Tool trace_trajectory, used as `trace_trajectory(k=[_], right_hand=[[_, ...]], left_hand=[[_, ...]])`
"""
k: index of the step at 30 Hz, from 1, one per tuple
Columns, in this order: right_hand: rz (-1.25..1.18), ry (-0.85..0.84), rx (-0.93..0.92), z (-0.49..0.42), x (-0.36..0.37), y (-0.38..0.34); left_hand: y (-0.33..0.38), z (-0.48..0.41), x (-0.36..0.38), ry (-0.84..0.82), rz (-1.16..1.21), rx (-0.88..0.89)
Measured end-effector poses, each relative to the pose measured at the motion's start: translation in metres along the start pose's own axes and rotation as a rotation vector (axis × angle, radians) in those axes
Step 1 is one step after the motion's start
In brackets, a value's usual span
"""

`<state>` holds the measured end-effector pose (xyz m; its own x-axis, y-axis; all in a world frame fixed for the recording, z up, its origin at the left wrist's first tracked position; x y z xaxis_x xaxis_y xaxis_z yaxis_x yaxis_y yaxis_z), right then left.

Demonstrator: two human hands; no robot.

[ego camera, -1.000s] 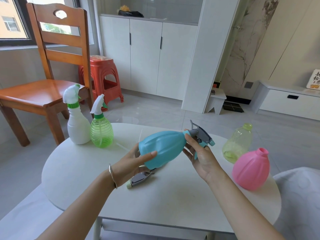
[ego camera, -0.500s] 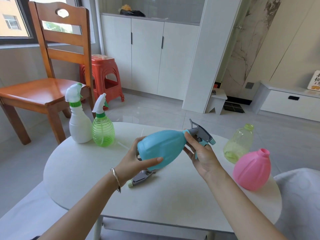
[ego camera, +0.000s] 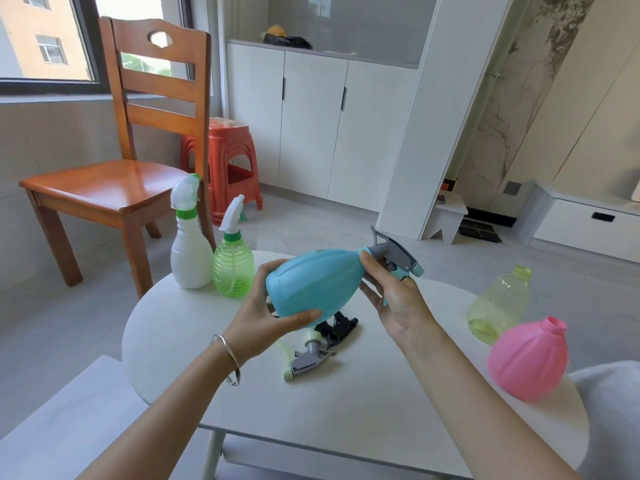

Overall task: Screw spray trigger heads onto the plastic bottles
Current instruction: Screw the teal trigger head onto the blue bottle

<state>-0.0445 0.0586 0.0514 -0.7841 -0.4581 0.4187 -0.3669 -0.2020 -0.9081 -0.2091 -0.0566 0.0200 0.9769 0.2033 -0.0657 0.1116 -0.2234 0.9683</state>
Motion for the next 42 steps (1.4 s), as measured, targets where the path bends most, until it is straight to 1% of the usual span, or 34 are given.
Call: trace_trajectory(k=[3, 5, 7, 10, 12, 14, 17, 21, 23, 26, 31, 34, 36, 40, 42], right_hand=[[0.084, -0.014, 0.014, -0.005, 0.019, 0.002], [0.129, -0.036, 0.026, -0.008, 0.032, 0.004], [0.188, -0.094, 0.031, -0.012, 0.047, 0.002], [0.261, -0.251, 0.027, -0.016, 0.075, -0.004], [0.299, -0.359, 0.014, -0.017, 0.098, -0.003], [0.335, -0.416, -0.015, -0.018, 0.120, 0.002], [0.382, -0.412, -0.050, -0.019, 0.151, 0.015], [0.468, -0.387, 0.056, -0.017, 0.175, 0.050], [0.551, -0.416, 0.070, -0.014, 0.185, 0.072], [0.641, -0.478, 0.066, -0.011, 0.200, 0.101], [0.648, -0.552, 0.104, -0.013, 0.219, 0.139], [0.653, -0.547, 0.140, -0.018, 0.219, 0.158], [0.648, -0.536, 0.155, -0.021, 0.218, 0.167], [0.624, -0.531, 0.160, -0.025, 0.217, 0.177], [0.608, -0.521, 0.174, -0.029, 0.214, 0.180]], left_hand=[[0.004, 0.003, -0.020, -0.060, 0.006, -0.114], [0.007, 0.006, -0.032, -0.129, 0.120, -0.216], [0.012, 0.012, -0.045, -0.183, 0.248, -0.277], [0.020, 0.020, -0.068, -0.258, 0.298, -0.289], [0.022, 0.029, -0.080, -0.317, 0.255, -0.284], [0.022, 0.038, -0.089, -0.332, 0.203, -0.262], [0.016, 0.047, -0.106, -0.218, 0.144, -0.208], [0.005, 0.057, -0.142, 0.081, 0.059, -0.140], [-0.002, 0.062, -0.158, 0.220, 0.062, -0.112], [-0.014, 0.066, -0.176, 0.377, -0.023, -0.090], [-0.042, 0.068, -0.191, 0.438, -0.183, -0.090], [-0.058, 0.067, -0.197, 0.485, -0.234, -0.138], [-0.067, 0.066, -0.198, 0.480, -0.232, -0.155], [-0.081, 0.059, -0.197, 0.479, -0.236, -0.142], [-0.083, 0.054, -0.195, 0.479, -0.301, -0.140]])
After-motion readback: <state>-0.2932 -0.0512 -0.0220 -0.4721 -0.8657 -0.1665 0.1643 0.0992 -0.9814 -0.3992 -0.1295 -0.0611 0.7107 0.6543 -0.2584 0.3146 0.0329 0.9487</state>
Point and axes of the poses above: each hand's wrist, its own z-axis away from the middle knuckle, its own x-axis out of the palm, y = z × x, the point moved 3 cm from there along -z, towards the middle knuckle, and after that the axes turned 8 degrees about -y, right-handed, at the moved point
